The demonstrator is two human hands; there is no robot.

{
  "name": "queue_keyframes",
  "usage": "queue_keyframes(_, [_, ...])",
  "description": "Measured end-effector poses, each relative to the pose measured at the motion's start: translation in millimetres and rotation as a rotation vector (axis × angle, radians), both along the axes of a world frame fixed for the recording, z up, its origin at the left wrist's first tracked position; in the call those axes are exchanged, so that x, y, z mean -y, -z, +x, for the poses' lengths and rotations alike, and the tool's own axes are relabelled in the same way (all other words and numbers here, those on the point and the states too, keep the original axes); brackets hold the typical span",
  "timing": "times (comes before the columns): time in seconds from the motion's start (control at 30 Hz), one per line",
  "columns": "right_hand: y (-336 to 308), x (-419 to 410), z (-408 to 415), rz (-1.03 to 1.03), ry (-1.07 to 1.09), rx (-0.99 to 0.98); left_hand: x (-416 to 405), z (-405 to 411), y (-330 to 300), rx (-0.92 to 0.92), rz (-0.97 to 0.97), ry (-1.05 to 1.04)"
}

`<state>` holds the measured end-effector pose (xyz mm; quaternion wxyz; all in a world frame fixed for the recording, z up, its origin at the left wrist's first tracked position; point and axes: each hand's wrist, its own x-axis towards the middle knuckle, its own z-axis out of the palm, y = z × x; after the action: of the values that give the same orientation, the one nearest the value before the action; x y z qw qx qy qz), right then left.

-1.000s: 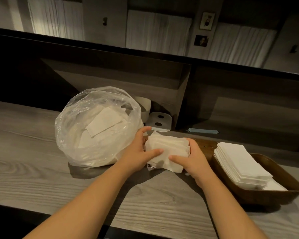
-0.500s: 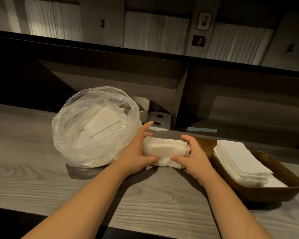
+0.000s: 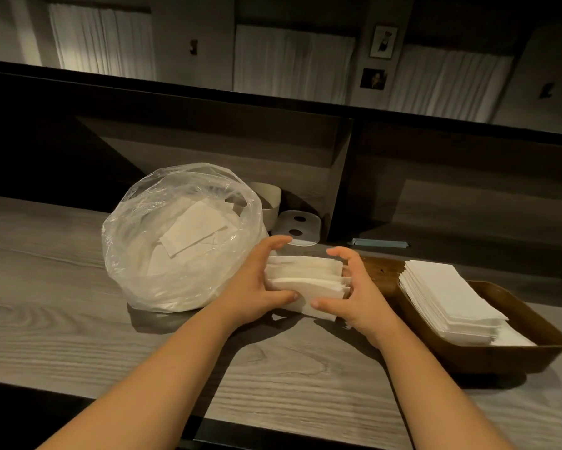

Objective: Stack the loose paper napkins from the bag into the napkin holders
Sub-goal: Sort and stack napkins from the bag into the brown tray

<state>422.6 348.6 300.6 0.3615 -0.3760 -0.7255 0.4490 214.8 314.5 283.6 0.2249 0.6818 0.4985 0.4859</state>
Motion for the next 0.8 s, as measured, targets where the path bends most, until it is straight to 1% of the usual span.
queue_keyframes(0.1, [0.2, 0.5, 0.1, -0.011, 0.005, 0.015, -1.6, 0.7, -1.4, -0.025, 0.04, -0.025])
queue_keyframes(0.17, [0.5, 0.6, 0.7, -0.001, 0.016, 0.022, -1.7, 0.3, -2.4, -0.087, 0.049, 0.012])
queue_keyframes(0.23, [1.5, -0.1, 0.8, 0.039, 0.032, 0.047, -0.5, -0.3, -3.3, -0.137, 0.018, 0.068])
queue_keyframes(0.33, [3.6, -3.2, -0.6, 0.081, 0.061, 0.103, 2.3, -2.9, -5.1, -0.105, -0.012, 0.086])
queue_keyframes(0.43, [3.4, -4.7, -1.3, 0.059, 0.072, 0.116, 4.4, -5.9, -7.9, -0.111, -0.008, 0.056])
queue_keyframes(0.67, [0.7, -2.6, 1.7, 0.023, 0.018, 0.129, 3.0, -1.9, -11.5, -0.243, -0.049, 0.032])
queue_keyframes(0.8, [-1.3, -0.1, 3.6, -0.041, -0.008, 0.078, 2.5, -2.6, -10.0, -0.278, -0.082, -0.006])
